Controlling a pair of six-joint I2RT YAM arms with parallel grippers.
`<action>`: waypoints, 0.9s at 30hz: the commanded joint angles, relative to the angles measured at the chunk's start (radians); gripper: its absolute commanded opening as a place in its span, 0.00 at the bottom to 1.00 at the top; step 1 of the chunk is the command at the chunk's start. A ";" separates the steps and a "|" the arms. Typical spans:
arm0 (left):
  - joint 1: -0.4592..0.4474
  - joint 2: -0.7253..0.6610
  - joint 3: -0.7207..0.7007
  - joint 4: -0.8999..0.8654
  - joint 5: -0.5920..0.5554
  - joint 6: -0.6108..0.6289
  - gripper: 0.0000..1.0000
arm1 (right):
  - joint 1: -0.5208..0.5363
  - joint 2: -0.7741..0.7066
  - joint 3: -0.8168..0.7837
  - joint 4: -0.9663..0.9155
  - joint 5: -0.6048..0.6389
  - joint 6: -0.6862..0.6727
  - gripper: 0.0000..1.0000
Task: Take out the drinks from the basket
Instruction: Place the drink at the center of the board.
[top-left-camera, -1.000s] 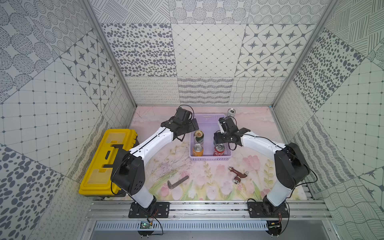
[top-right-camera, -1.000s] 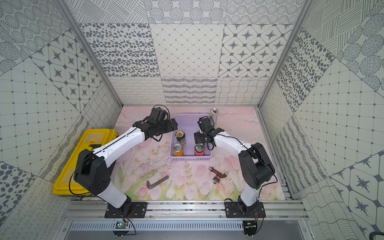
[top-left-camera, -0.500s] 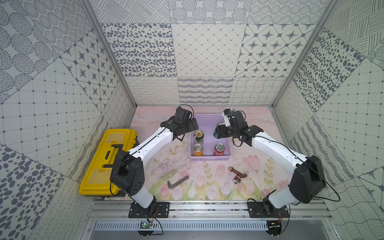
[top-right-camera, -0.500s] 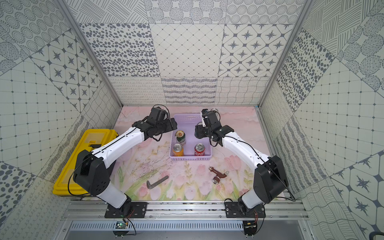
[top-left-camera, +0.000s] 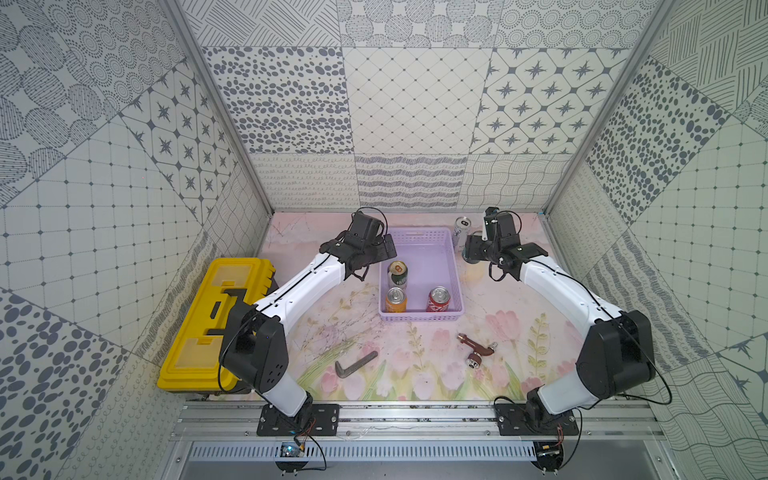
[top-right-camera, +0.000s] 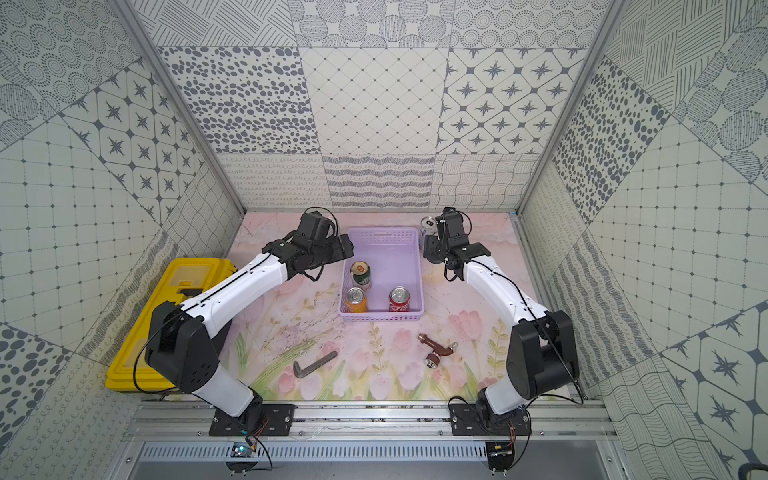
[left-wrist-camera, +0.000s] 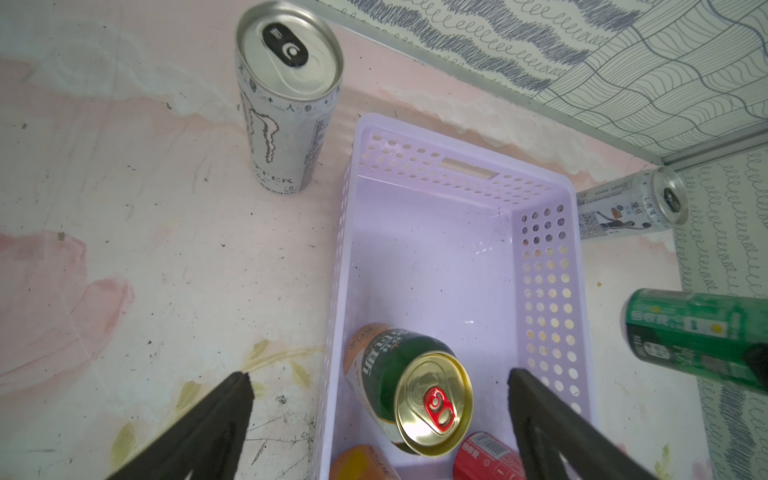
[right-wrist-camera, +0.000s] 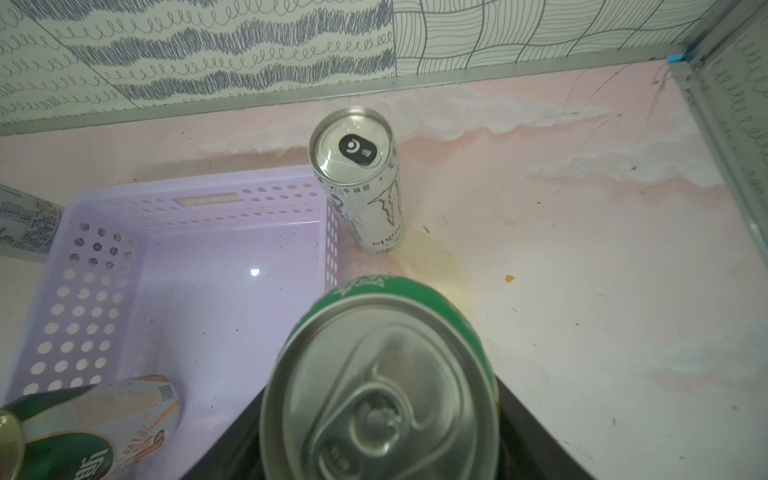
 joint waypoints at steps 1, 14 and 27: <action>-0.003 0.004 0.015 -0.011 -0.007 0.019 0.99 | -0.010 0.059 -0.005 0.154 -0.005 0.011 0.57; -0.003 0.020 0.019 -0.011 0.009 0.026 0.99 | -0.021 0.151 -0.052 0.192 -0.038 0.052 0.59; -0.003 0.035 0.019 -0.011 0.026 0.023 0.99 | -0.009 0.173 -0.066 0.206 -0.040 0.085 0.91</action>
